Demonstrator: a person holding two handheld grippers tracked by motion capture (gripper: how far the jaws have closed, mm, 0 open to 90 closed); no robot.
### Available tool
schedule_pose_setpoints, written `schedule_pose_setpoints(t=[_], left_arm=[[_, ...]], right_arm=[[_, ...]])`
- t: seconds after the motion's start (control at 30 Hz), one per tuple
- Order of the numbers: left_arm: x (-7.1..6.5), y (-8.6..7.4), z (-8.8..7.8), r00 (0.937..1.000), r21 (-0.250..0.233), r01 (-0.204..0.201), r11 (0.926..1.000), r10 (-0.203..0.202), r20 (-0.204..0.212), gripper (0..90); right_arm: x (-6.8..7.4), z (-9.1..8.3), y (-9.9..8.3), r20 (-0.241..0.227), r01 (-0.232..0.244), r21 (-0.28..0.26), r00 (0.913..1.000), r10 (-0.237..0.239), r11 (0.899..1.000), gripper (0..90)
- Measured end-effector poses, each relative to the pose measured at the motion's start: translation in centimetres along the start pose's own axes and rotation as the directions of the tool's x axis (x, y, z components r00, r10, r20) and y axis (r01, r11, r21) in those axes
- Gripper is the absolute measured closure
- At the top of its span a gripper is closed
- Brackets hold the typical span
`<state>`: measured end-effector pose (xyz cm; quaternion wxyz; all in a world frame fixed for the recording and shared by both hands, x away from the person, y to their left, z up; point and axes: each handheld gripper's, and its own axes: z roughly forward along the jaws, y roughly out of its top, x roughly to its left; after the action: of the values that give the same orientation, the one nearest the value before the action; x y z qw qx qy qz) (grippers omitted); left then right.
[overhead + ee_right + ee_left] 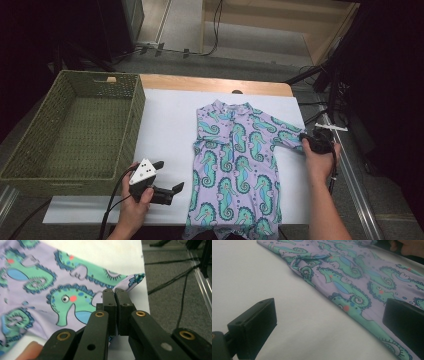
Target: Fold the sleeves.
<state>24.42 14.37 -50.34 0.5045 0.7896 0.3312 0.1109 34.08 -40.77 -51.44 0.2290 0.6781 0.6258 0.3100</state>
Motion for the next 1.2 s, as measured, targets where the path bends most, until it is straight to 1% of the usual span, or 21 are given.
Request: schedule_pose_setpoints(t=[0.03, 0.13, 0.27, 0.3, 0.43, 0.6, 0.67, 0.77, 0.8, 0.87, 0.97, 1.0, 1.03, 1.1, 1.13, 1.17, 1.2], left_arm=[[0.0, 0.0, 0.0, 1.0, 0.0, 0.001, 1.0, -0.001, 0.0, 0.0], [0.1, 0.0, 0.0, 1.0, 0.001, 0.0, 1.0, 0.0, 0.002, 0.0], [0.0, 0.0, 0.0, 1.0, 0.001, 0.0, 1.0, 0.0, -0.002, 0.0], [0.0, 0.0, 0.0, 1.0, 0.0, 0.001, 1.0, -0.001, -0.002, 0.0], [0.2, 0.0, 0.0, 1.0, -0.004, 0.006, 1.0, -0.006, 0.0, 0.0], [0.2, 0.0, 0.0, 1.0, -0.004, 0.007, 1.0, -0.007, 0.001, 0.0], [0.2, 0.0, -0.1, 1.0, -0.004, 0.005, 1.0, -0.005, 0.0, 0.0], [0.2, 0.0, -0.1, 1.0, -0.003, 0.004, 1.0, -0.004, 0.0, 0.0], [0.2, 0.0, -0.1, 1.0, -0.003, 0.004, 1.0, -0.004, -0.001, 0.0], [0.1, 0.0, -0.1, 1.0, -0.003, 0.005, 1.0, -0.005, -0.001, 0.0], [0.1, 0.0, -0.1, 1.0, -0.003, 0.003, 1.0, -0.003, -0.002, 0.0], [0.1, 0.0, -0.1, 1.0, -0.004, 0.003, 1.0, -0.003, -0.002, 0.0], [0.1, 0.0, -0.1, 1.0, -0.004, 0.003, 1.0, -0.003, -0.001, 0.0], [0.2, 0.0, -0.1, 1.0, -0.005, 0.005, 1.0, -0.005, -0.002, 0.0], [0.2, 0.0, -0.1, 1.0, -0.006, 0.006, 1.0, -0.006, -0.002, 0.0], [0.3, 0.0, -0.2, 0.9999, -0.006, 0.011, 0.9999, -0.011, -0.001, 0.0], [0.4, 0.0, -0.2, 0.9999, -0.008, 0.013, 0.9999, -0.013, 0.0, 0.0]], right_arm=[[0.0, -0.1, 0.1, -0.001, -0.003, -0.01, 1.0, 0.002, 1.0, 85.7], [0.4, -0.7, 0.8, -0.02, 0.009, -0.046, 0.9998, -0.01, 0.999, 85.7], [1.6, -1.5, 1.8, -0.045, 0.025, -0.088, 0.9986, -0.029, 0.996, 85.7], [2.0, -1.7, 2.1, -0.05, 0.029, -0.097, 0.9982, -0.034, 0.995, 85.7], [3.9, -2.3, 3.2, -0.085, 0.069, -0.129, 0.9931, -0.08, 0.989, 85.6], [6.6, -2.9, 4.3, -0.119, 0.104, -0.16, 0.9852, -0.124, 0.982, 85.6], [8.1, -2.9, 4.7, -0.13, 0.123, -0.169, 0.9808, -0.146, 0.978, 85.6], [10.2, -2.7, 4.9, -0.143, 0.152, -0.174, 0.9736, -0.178, 0.973, 85.5], [11.2, -2.6, 5.0, -0.153, 0.166, -0.176, 0.9689, -0.194, 0.97, 85.5], [12.8, -2.1, 5.1, -0.176, 0.185, -0.167, 0.9608, -0.214, 0.968, 85.4], [15.0, -1.1, 5.0, -0.186, 0.213, -0.152, 0.9528, -0.24, 0.965, 85.4], [15.5, -0.8, 4.9, -0.188, 0.216, -0.148, 0.9518, -0.242, 0.965, 85.4], [16.2, -0.3, 4.7, -0.19, 0.224, -0.143, 0.9496, -0.249, 0.964, 85.4], [17.4, 0.5, 4.4, -0.203, 0.237, -0.134, 0.9438, -0.261, 0.962, 85.4], [17.9, 0.9, 4.2, -0.211, 0.237, -0.127, 0.9423, -0.26, 0.963, 85.1], [18.4, 1.3, 4.0, -0.221, 0.232, -0.119, 0.9418, -0.253, 0.965, 84.2], [18.8, 1.6, 3.8, -0.233, 0.231, -0.113, 0.9392, -0.252, 0.966, 79.5]])
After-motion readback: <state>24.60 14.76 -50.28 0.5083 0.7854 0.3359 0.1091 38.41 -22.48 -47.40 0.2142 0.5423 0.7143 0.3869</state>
